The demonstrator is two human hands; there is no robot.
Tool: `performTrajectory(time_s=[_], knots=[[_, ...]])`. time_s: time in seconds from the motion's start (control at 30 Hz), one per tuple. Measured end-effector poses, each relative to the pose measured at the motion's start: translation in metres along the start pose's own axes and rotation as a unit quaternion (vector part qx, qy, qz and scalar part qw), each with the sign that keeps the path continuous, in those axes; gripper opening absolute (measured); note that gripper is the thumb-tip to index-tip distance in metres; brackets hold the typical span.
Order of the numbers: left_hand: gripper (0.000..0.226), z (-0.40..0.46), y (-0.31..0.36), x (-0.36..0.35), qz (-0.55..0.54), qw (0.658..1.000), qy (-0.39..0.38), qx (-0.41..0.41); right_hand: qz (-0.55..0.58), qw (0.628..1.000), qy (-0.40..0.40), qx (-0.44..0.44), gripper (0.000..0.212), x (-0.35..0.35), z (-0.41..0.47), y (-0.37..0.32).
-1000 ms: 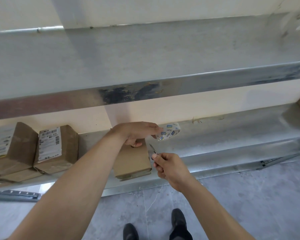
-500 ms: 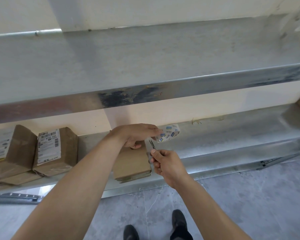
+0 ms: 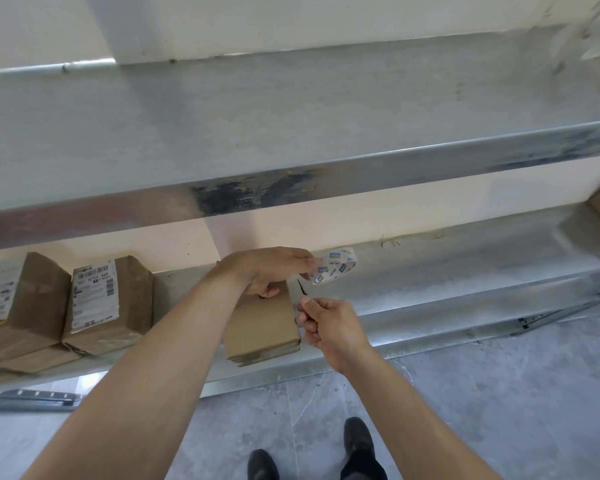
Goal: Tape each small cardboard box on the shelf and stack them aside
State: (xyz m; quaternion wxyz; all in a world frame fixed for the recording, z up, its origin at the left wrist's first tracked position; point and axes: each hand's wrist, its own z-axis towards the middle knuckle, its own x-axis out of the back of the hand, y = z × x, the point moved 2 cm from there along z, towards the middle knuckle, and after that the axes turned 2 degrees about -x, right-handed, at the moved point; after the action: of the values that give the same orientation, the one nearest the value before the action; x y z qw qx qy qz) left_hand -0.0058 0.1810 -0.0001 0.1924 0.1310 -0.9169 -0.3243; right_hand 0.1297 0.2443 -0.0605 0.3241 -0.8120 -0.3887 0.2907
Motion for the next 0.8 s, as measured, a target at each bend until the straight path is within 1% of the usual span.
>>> performTrajectory(time_s=[0.1,0.2,0.27,0.3,0.33,0.37,0.4,0.43,0.53,0.57,0.63,0.67,0.7,0.73,0.77,0.8], knots=[[0.022,0.0,0.001,0.0,0.0,1.0,0.002,-0.002,0.001,1.0,0.01,0.002,0.023,0.001,0.001,0.0],[0.022,-0.002,0.003,-0.001,-0.006,1.0,0.005,-0.001,-0.005,1.0,0.013,-0.004,0.023,0.003,-0.001,-0.001],[0.022,-0.003,0.003,-0.001,-0.014,1.0,0.01,-0.001,-0.036,0.999,0.021,-0.013,0.028,0.009,0.002,0.001],[0.022,-0.003,0.004,-0.002,-0.017,1.0,0.011,-0.001,-0.086,0.996,0.038,-0.01,0.032,0.013,0.005,0.001],[0.023,-0.004,0.004,-0.002,-0.019,1.0,0.011,-0.003,-0.178,0.982,0.067,0.003,0.034,0.021,0.01,-0.001],[0.025,-0.004,0.004,-0.003,-0.019,1.0,0.012,-0.004,-0.298,0.949,0.103,0.02,0.033,0.03,0.016,-0.005],[0.026,-0.005,0.004,-0.003,-0.02,1.0,0.014,-0.005,-0.405,0.904,0.13,0.032,0.031,0.039,0.022,-0.011],[0.026,-0.005,0.005,-0.003,-0.021,1.0,0.016,-0.006,-0.467,0.871,0.149,0.039,0.029,0.048,0.027,-0.016],[0.029,-0.006,0.005,-0.002,-0.02,1.0,0.015,-0.006,-0.578,0.798,0.166,0.03,0.027,0.069,0.042,-0.033],[0.032,-0.006,0.005,-0.002,-0.018,1.0,0.013,-0.005,-0.6,0.783,0.161,0.034,0.026,0.073,0.046,-0.036],[0.033,-0.006,0.005,-0.002,-0.015,1.0,0.01,-0.004,-0.626,0.768,0.129,0.04,0.021,0.077,0.051,-0.039],[0.032,-0.007,0.006,-0.002,-0.016,1.0,0.01,-0.003,-0.64,0.758,0.116,0.04,0.022,0.079,0.05,-0.04],[0.031,-0.007,0.006,-0.002,-0.016,1.0,0.009,-0.002,-0.655,0.746,0.109,0.043,0.031,0.083,0.05,-0.042],[0.029,-0.007,0.006,-0.002,-0.016,1.0,0.011,-0.001,-0.669,0.735,0.101,0.051,0.052,0.087,0.05,-0.046],[0.027,-0.007,0.006,-0.003,-0.016,1.0,0.013,-0.001,-0.658,0.744,0.086,0.077,0.078,0.091,0.047,-0.053],[0.026,-0.008,0.006,-0.003,-0.015,1.0,0.015,-0.002,-0.62,0.775,0.058,0.113,0.101,0.093,0.042,-0.062]])
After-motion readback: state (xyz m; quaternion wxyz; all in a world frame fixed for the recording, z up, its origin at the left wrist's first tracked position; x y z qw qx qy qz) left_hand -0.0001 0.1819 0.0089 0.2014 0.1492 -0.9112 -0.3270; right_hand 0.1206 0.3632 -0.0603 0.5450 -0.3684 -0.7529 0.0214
